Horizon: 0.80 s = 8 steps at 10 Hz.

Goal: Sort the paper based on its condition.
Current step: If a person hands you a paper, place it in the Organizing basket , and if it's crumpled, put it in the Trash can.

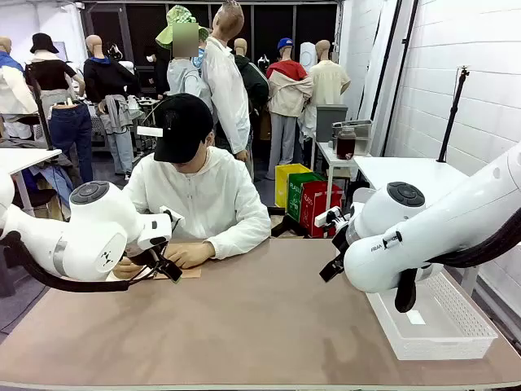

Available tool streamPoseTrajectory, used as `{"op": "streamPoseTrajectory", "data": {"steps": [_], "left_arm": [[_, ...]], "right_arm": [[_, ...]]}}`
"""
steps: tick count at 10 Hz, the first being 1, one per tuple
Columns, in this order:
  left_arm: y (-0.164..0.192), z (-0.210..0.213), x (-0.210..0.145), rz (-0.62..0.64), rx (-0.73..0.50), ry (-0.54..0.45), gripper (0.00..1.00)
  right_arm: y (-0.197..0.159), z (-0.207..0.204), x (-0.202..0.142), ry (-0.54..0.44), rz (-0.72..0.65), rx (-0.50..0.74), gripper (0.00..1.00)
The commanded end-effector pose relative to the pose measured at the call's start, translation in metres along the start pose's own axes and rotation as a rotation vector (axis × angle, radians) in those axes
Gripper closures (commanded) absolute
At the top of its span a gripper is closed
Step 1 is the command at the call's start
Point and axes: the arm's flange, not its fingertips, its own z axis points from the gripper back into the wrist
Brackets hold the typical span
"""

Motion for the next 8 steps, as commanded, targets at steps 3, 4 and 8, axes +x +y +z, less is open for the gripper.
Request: {"op": "streamPoseTrajectory", "data": {"steps": [3, 4, 8], "left_arm": [[0.0, 0.0, 0.0, 0.0, 0.0, 0.0, 0.0], [0.0, 0.0, 0.0, 0.0, 0.0, 0.0, 0.0], [0.0, 0.0, 0.0, 0.0, 0.0, 0.0, 0.0]], "right_arm": [[0.0, 0.0, 0.0, 0.0, 0.0, 0.0, 0.0], [0.0, 0.0, 0.0, 0.0, 0.0, 0.0, 0.0], [0.0, 0.0, 0.0, 0.0, 0.0, 0.0, 0.0]]}}
